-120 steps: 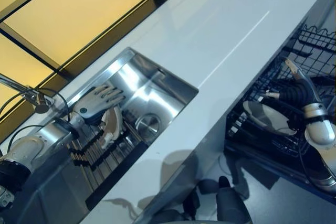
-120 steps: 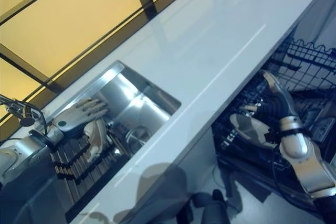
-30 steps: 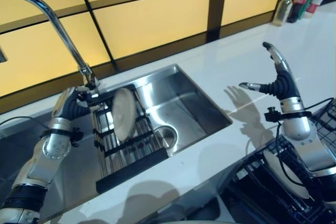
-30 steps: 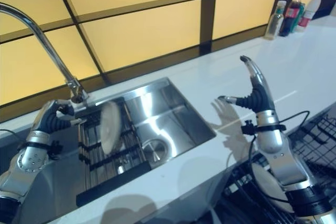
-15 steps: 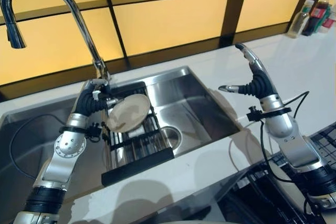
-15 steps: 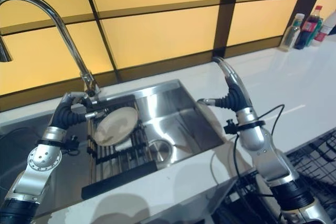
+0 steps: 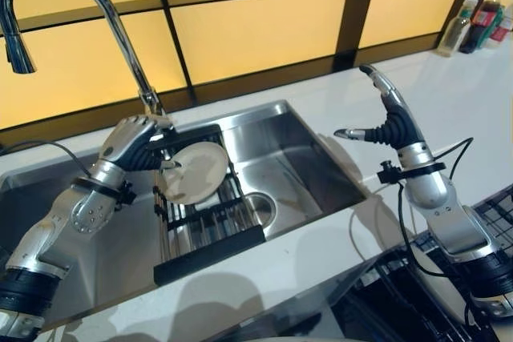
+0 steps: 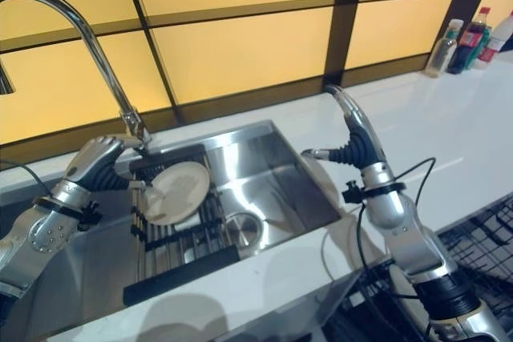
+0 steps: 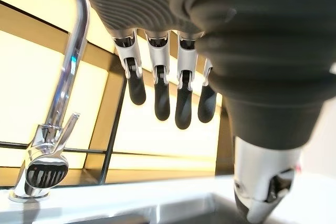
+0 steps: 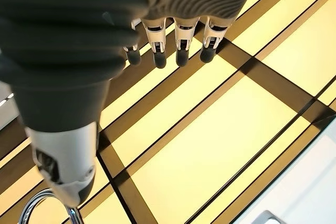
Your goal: Pick up plates and place into dishwasher.
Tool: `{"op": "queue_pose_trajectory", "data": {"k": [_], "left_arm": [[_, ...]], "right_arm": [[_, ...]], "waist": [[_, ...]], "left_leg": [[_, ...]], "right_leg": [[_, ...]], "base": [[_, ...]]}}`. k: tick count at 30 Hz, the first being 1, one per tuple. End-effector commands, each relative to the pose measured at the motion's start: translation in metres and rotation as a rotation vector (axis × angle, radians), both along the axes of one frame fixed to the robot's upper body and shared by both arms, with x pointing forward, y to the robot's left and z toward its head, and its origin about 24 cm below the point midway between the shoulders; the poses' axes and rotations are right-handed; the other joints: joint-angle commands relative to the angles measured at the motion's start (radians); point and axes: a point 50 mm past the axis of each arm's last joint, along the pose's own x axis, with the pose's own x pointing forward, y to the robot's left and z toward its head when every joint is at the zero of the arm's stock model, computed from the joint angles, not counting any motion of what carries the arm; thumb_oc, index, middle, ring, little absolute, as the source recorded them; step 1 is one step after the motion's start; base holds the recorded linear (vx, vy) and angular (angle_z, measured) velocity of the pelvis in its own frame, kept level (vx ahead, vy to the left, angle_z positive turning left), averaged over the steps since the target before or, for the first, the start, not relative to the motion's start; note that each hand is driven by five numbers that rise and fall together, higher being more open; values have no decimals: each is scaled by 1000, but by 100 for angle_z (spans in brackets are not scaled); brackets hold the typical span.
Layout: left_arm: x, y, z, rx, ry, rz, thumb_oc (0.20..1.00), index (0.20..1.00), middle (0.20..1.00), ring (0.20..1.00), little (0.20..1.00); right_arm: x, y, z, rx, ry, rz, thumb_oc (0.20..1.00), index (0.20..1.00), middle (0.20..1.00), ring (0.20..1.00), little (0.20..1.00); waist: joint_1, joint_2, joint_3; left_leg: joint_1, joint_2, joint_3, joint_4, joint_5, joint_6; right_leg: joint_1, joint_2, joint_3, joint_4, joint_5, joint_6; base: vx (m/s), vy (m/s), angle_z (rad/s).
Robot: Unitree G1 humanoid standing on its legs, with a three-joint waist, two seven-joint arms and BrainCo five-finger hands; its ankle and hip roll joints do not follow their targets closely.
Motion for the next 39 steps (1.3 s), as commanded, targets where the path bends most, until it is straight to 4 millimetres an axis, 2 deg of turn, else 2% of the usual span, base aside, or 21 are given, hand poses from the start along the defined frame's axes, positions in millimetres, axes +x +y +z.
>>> {"op": "queue_pose_trajectory", "data": {"k": [1,5,13,18,22,25,32,39], "left_arm": [[9,6,14,37,-10,26,1000,1000,1000,1000,1000],[8,2,2,-44,92,26,1000,1000,1000,1000,1000],[1,-23,-37,-278,453,-60,1000,1000,1000,1000,1000],[-3,-26,-55,-473,659,-78,1000,1000,1000,1000,1000],[-10,-27,-81,-699,889,-60,1000,1000,1000,1000,1000],[-17,-29,-98,-796,1002,-33,1000,1000,1000,1000,1000],[-21,-23,-101,-858,998,5,1000,1000,1000,1000,1000],[-26,-7,-103,-839,907,106,1000,1000,1000,1000,1000]], "right_arm": [[-6,4,16,-15,-56,43,1000,1000,1000,1000,1000],[-9,-2,10,-6,-34,15,1000,1000,1000,1000,1000],[-18,-8,0,11,-1,-21,1000,1000,1000,1000,1000],[-23,-11,-6,7,19,-29,1000,1000,1000,1000,1000],[-22,-11,-9,3,28,-38,1000,1000,1000,1000,1000],[-23,-11,-11,-2,27,-39,1000,1000,1000,1000,1000],[-20,-10,-14,3,33,-42,1000,1000,1000,1000,1000],[-19,-10,-18,-5,72,-48,1000,1000,1000,1000,1000]], "waist": [[-23,-27,-65],[-26,-26,-60],[-25,-29,-52],[-24,-21,-44],[-19,-18,-34],[-14,-16,-33],[5,-18,-36],[17,-20,-23]], "left_leg": [[-41,-50,41,28,-67,26],[-43,-54,41,26,-67,31],[-38,-58,37,22,-70,38],[-37,-57,37,30,-72,39],[-32,-58,31,36,-72,39],[-29,-58,26,41,-72,38],[-29,-59,18,57,-76,38],[-34,-54,5,66,-73,34]], "right_leg": [[19,-48,36,43,-105,92],[13,-52,42,42,-100,97],[13,-59,45,34,-93,106],[13,-62,45,37,-93,108],[20,-65,41,38,-93,107],[25,-67,35,42,-97,105],[31,-66,21,58,-110,97],[31,-59,18,67,-117,89]], "base": [[54,35,-3],[39,16,-6],[45,-9,-1],[31,-3,0],[0,0,0],[0,0,0],[30,-10,5],[54,4,2]]}}
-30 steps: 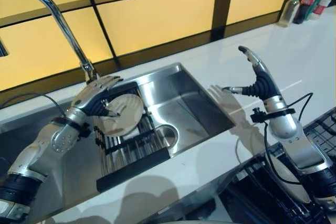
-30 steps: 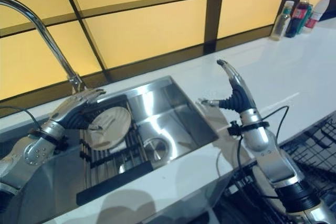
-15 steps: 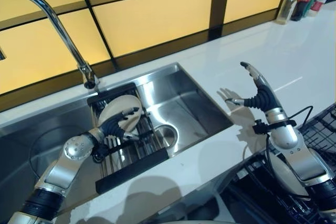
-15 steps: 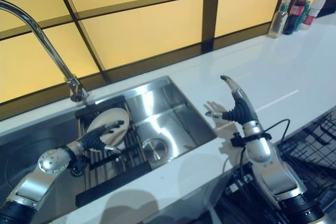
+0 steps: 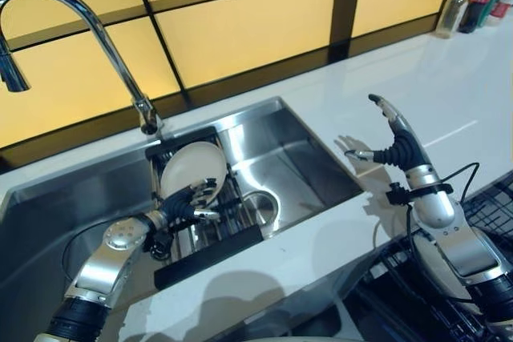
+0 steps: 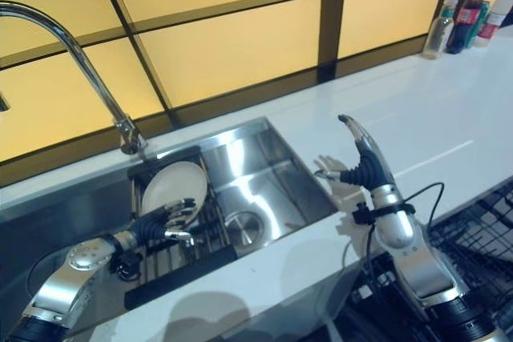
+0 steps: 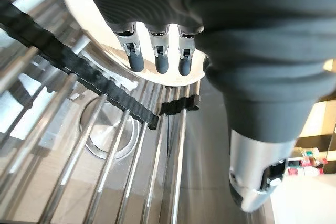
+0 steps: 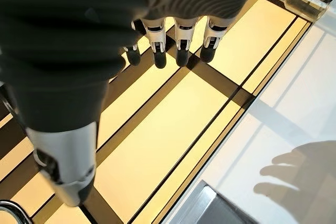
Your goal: Pick up plates and place into dishwasher.
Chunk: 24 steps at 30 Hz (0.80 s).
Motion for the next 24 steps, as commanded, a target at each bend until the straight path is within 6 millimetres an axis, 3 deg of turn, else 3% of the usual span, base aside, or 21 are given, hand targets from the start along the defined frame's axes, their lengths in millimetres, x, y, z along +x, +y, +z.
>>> {"op": "queue_pose_trajectory", "data": {"k": [1,11,19,24], "left_arm": [[-5,28,9,126,-72,88,1000,1000,1000,1000,1000],[-7,36,25,301,-270,181,1000,1000,1000,1000,1000],[-6,43,47,611,-530,257,1000,1000,1000,1000,1000],[-7,40,59,711,-647,257,1000,1000,1000,1000,1000]], "right_arm": [[-7,9,18,-10,-82,48,1000,1000,1000,1000,1000],[-11,7,13,-16,-65,33,1000,1000,1000,1000,1000],[-12,9,9,-1,-51,29,1000,1000,1000,1000,1000],[-12,10,7,13,-46,23,1000,1000,1000,1000,1000]], "waist": [[22,-79,-42],[32,-93,-20],[37,-104,-13],[43,-111,-3]], "left_leg": [[-36,-54,15,66,-73,32],[-46,-43,15,58,-63,24],[-51,-42,14,65,-65,22],[-56,-39,12,69,-66,20]], "right_leg": [[18,-60,24,67,-114,87],[16,-55,11,60,-115,84],[14,-54,7,68,-121,82],[11,-54,4,74,-122,82]], "base": [[40,19,3],[17,4,0],[28,-6,0],[6,-5,0]]}}
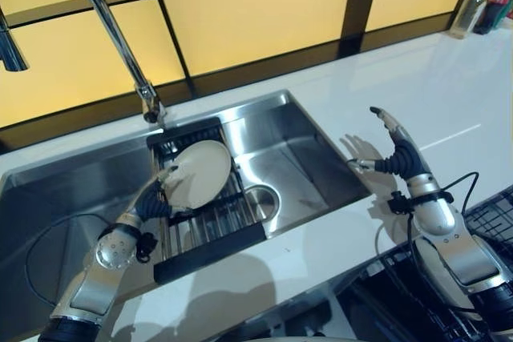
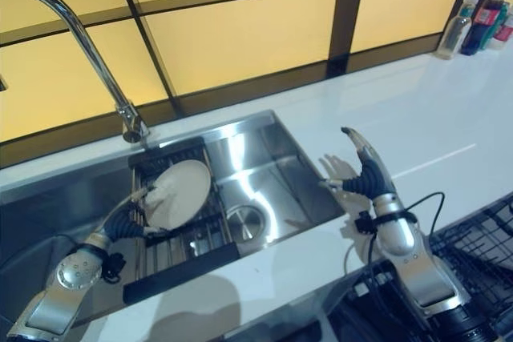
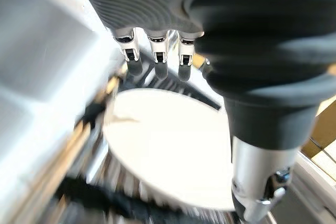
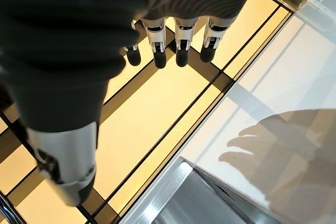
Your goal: Pick up plates and place into dishwasher.
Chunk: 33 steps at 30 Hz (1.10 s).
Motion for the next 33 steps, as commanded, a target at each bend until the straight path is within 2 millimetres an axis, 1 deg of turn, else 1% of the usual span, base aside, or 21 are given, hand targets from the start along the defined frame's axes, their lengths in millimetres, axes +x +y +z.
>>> {"op": "queue_pose_trajectory", "data": {"k": [1,4,6,14,20,25,28,29,31,32,33], "left_arm": [[1,7,37,172,-196,-22,1000,1000,1000,1000,1000],[-1,6,41,214,-246,-22,1000,1000,1000,1000,1000],[-2,6,40,221,-248,-27,1000,1000,1000,1000,1000],[-1,-3,32,188,-202,-67,1000,1000,1000,1000,1000],[-2,-4,29,155,-168,-83,1000,1000,1000,1000,1000],[0,-11,26,110,-123,-124,1000,1000,1000,1000,1000],[-1,-16,20,3,-38,-179,1000,1000,1000,1000,1000],[-3,-19,16,-58,11,-206,1000,1000,1000,1000,1000],[-6,-27,8,-234,132,-278,1000,1000,1000,1000,1000],[-8,-31,6,-287,163,-310,1000,1000,1000,1000,1000],[-10,-32,5,-291,163,-320,1000,1000,1000,1000,1000]], "right_arm": [[-6,16,22,17,-120,65,1000,1000,1000,1000,1000],[-8,17,20,19,-114,66,1000,1000,1000,1000,1000],[-10,17,19,21,-111,66,1000,1000,1000,1000,1000],[-10,15,19,17,-117,57,1000,1000,1000,1000,1000],[-13,12,19,16,-108,53,1000,1000,1000,1000,1000],[-12,11,17,15,-104,46,1000,1000,1000,1000,1000],[-13,10,18,16,-102,44,1000,1000,1000,1000,1000],[-14,10,18,15,-100,45,1000,1000,1000,1000,1000],[-15,9,18,10,-97,49,1000,1000,1000,1000,1000],[-15,9,17,7,-95,52,1000,1000,1000,1000,1000],[-16,9,15,4,-92,55,1000,1000,1000,1000,1000]], "waist": [[19,-63,-35],[19,-63,-29],[18,-64,-25],[9,-60,-1],[-1,-53,-6],[-5,-47,-7],[-8,-42,-7],[-11,-38,-8],[-15,-32,-8],[-17,-28,-9],[-19,-23,-11]], "left_leg": [[-55,-39,12,70,-66,19],[-57,-37,13,71,-67,17],[-58,-36,13,72,-66,16],[-68,-34,19,78,-63,15],[-63,-35,23,73,-61,14],[-61,-36,25,73,-62,15],[-58,-36,26,71,-61,16],[-57,-36,27,70,-61,16],[-54,-36,30,66,-59,16],[-52,-35,33,66,-59,15],[-48,-35,36,65,-60,14]], "right_leg": [[19,-54,6,75,-121,82],[18,-54,6,76,-121,84],[18,-55,7,76,-121,85],[8,-58,16,77,-113,90],[12,-64,19,72,-110,96],[11,-69,21,72,-108,99],[12,-71,23,71,-107,101],[12,-72,24,71,-106,103],[12,-74,25,70,-104,105],[13,-75,25,68,-102,106],[15,-77,27,67,-101,107]], "base": [[0,0,0],[0,0,0],[0,0,0],[0,0,0],[0,0,0],[0,0,0],[0,0,0],[0,0,0],[0,0,0],[2,41,0],[15,49,0]]}}
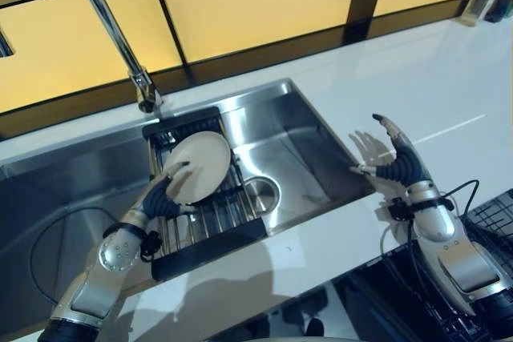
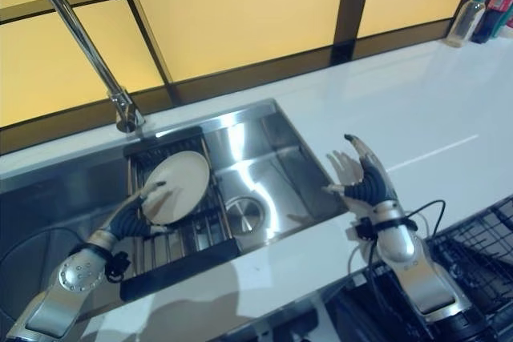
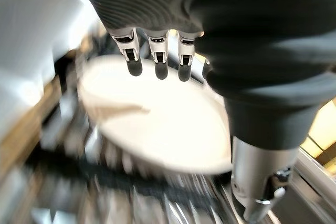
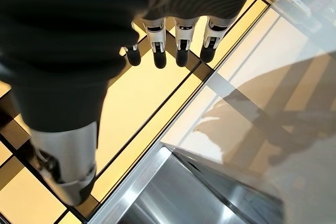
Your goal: Pick up plates and place into dishwasher.
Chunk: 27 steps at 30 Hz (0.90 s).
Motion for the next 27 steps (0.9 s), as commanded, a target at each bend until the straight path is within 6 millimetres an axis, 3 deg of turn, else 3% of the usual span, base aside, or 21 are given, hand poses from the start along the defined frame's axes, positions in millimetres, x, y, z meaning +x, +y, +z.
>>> {"op": "queue_pose_trajectory", "data": {"k": [1,9,18,23,27], "left_arm": [[-6,-7,10,-76,29,-119,1000,1000,1000,1000,1000],[-8,4,8,-65,20,-52,1000,1000,1000,1000,1000],[-10,16,7,164,-106,83,1000,1000,1000,1000,1000],[9,31,26,429,-368,287,1000,1000,1000,1000,1000],[40,34,62,524,-582,399,1000,1000,1000,1000,1000]], "right_arm": [[-9,10,25,-10,-116,81,1000,1000,1000,1000,1000],[-13,3,23,-18,-89,71,1000,1000,1000,1000,1000],[-14,-7,20,-27,-59,43,1000,1000,1000,1000,1000],[1,-5,31,-40,-114,35,1000,1000,1000,1000,1000],[28,13,59,-42,-251,35,1000,1000,1000,1000,1000]], "waist": [[-16,-26,-73],[-23,-14,-84],[-26,-12,-61],[-32,-21,10],[-44,-33,130]], "left_leg": [[-45,-35,35,60,-60,14],[-37,-38,34,54,-59,15],[-52,-34,33,70,-56,14],[-151,-37,27,116,-54,17],[-285,-35,29,153,-35,17]], "right_leg": [[17,-76,27,65,-101,109],[20,-85,28,63,-103,113],[3,-94,34,77,-97,116],[-85,-101,53,105,-85,120],[-202,-95,66,123,-58,118]], "base": [[22,50,-1],[15,19,0],[32,22,0],[-145,9,-1],[-369,-58,-7]]}}
